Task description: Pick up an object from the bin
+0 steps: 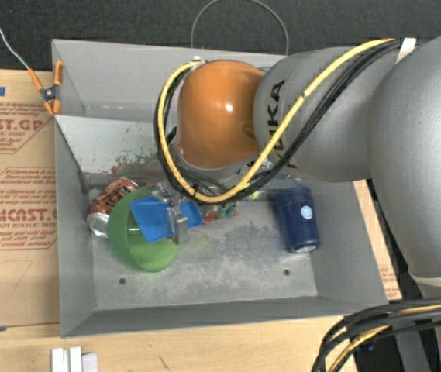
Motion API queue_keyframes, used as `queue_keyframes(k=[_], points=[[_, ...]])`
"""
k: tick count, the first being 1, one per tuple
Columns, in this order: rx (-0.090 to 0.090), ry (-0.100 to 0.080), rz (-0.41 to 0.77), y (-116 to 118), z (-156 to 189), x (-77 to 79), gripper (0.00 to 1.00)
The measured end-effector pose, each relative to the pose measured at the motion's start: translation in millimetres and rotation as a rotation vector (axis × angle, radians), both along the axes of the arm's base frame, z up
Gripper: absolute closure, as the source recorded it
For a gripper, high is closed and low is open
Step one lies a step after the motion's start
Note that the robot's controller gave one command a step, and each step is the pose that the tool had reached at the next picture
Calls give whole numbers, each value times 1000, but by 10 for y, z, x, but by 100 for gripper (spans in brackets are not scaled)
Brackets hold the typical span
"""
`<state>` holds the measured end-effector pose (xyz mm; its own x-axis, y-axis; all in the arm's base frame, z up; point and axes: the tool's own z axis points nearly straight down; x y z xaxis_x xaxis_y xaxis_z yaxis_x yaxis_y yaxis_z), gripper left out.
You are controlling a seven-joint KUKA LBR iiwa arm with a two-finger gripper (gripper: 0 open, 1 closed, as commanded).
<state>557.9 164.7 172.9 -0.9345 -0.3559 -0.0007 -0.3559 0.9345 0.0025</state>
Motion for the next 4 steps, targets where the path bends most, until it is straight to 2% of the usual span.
queue_keyframes(k=[1, 4], points=[[3, -3, -19, -186, -1028, -109, 100], [3, -2, -20, -188, -1029, -109, 100]])
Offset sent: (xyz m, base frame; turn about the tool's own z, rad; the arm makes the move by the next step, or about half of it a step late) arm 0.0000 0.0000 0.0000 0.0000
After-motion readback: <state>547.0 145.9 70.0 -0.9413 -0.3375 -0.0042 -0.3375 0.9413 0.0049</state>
